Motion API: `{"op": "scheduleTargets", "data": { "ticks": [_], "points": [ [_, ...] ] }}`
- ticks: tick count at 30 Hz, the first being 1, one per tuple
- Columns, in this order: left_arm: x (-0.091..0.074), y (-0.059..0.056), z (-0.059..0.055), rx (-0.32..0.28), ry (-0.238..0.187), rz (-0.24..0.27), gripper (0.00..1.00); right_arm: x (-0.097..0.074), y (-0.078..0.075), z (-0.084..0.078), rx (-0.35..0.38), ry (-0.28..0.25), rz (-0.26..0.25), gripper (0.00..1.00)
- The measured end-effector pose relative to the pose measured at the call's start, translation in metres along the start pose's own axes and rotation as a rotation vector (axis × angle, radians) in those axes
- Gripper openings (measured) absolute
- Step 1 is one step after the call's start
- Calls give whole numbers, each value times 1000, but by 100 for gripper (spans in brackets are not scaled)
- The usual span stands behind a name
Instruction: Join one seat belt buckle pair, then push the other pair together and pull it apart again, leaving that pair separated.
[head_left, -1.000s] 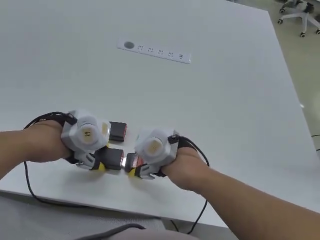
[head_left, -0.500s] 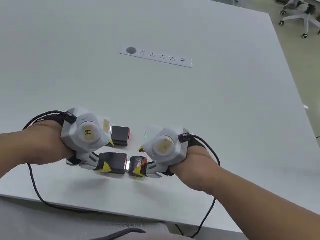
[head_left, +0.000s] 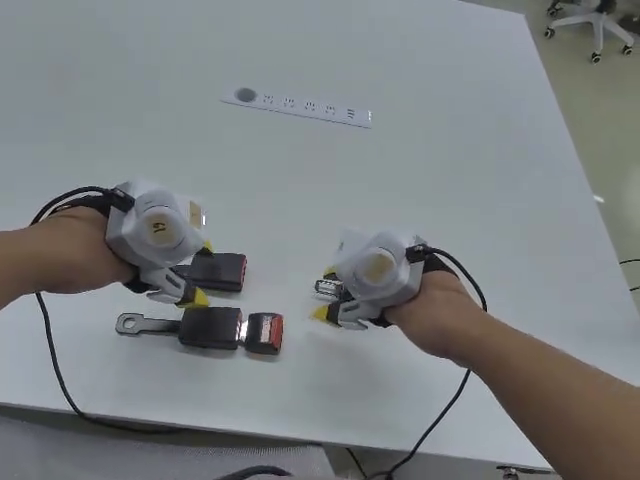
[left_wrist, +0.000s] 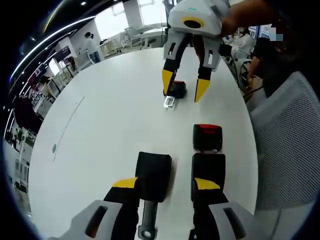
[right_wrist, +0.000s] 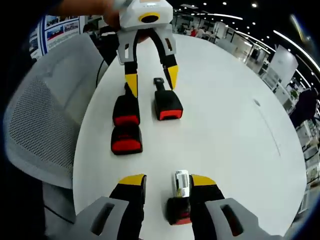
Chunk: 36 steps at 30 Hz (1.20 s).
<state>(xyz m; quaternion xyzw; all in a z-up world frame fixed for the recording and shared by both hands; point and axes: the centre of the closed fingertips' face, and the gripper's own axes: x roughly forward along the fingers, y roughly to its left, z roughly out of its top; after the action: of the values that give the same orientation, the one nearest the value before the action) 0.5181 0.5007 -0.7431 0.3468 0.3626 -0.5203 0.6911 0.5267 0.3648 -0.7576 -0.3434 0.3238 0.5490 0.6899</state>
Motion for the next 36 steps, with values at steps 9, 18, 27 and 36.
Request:
{"op": "scheduleTargets", "data": {
  "ticks": [9, 18, 27, 36],
  "points": [
    [16, 18, -5, 24, 14, -17, 44, -10, -21, -31, -1, 56, -22, 32],
    [36, 21, -21, 80, 43, -80, 44, -3, -25, -61, 22, 82, 22, 32],
    [44, 22, -21, 76, 43, -115, 38, -1, -23, -59, -10, 79, 66, 32],
    [45, 20, -19, 102, 39, -132, 36, 3, -24, -61, -16, 75, 96, 32]
  ]
}}
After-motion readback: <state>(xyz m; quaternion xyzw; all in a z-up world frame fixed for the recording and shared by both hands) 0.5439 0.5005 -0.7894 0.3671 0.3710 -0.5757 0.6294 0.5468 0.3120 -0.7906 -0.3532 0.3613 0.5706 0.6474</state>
